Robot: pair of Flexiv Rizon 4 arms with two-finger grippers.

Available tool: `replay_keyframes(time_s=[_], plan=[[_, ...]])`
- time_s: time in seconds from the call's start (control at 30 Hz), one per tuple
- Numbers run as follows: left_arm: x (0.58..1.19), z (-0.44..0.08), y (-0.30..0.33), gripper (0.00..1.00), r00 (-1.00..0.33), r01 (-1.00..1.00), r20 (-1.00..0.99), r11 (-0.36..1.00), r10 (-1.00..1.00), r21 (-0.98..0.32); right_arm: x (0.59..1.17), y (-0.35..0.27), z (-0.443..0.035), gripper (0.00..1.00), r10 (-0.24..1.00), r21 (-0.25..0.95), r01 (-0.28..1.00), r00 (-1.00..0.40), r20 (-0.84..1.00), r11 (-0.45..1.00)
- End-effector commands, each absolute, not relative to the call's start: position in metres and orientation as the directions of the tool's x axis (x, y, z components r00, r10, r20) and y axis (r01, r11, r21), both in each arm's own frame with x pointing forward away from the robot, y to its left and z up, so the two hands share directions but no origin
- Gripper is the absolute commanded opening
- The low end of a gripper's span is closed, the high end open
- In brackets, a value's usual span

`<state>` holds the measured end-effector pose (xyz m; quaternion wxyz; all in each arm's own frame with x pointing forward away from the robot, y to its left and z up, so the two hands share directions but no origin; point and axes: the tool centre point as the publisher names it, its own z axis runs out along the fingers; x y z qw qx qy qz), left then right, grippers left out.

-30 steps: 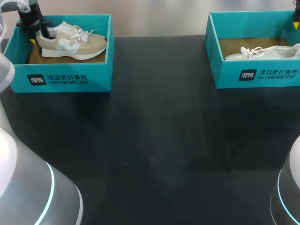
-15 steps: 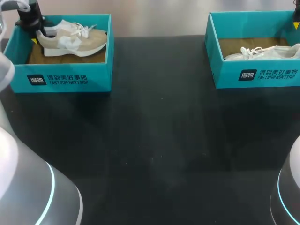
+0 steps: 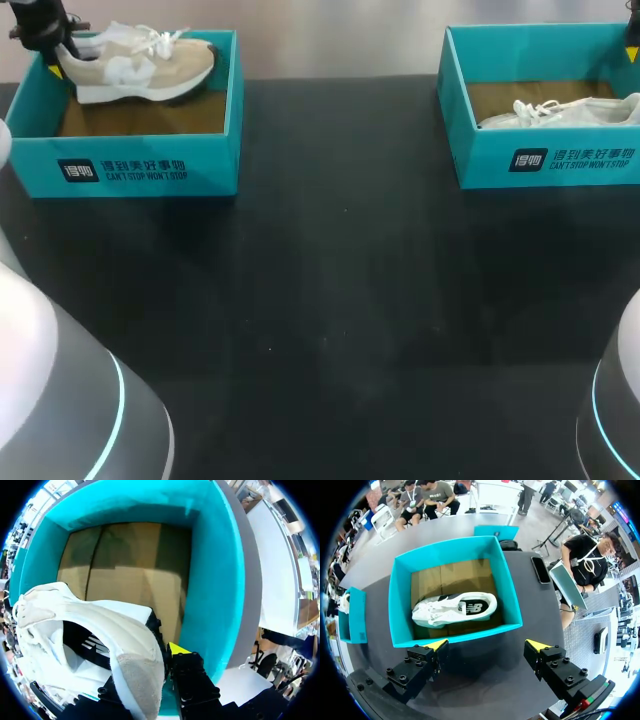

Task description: Take the shoe out of the shoebox, open the shoe tongue, remove and reinsert the insole, then place the shoe into the shoebox

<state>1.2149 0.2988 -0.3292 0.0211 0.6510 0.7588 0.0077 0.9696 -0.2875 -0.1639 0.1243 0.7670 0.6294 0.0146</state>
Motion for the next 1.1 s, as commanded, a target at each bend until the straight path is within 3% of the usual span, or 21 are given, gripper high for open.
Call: replay_keyframes(time_s=[0.03, 0.43, 1.1], plan=[[1.204, -0.296, 0.298, 0.00, -0.143, 0.988, -0.031, 0.144, 0.989, 0.060, 0.969, -0.287, -0.164, 1.00, 0.969, 0.210, 0.961, 0.208, -0.135, -0.178], [1.176, -0.223, 0.296, 0.00, -0.112, 0.987, 0.047, 0.105, 0.993, 0.119, 0.969, -0.287, -0.164, 1.00, 0.969, 0.210, 0.961, 0.208, -0.135, -0.178], [1.040, -0.146, 0.271, 0.00, -0.132, 0.981, 0.082, 0.118, 0.988, 0.151, 0.969, -0.287, -0.164, 1.00, 0.969, 0.210, 0.961, 0.208, -0.135, -0.178]])
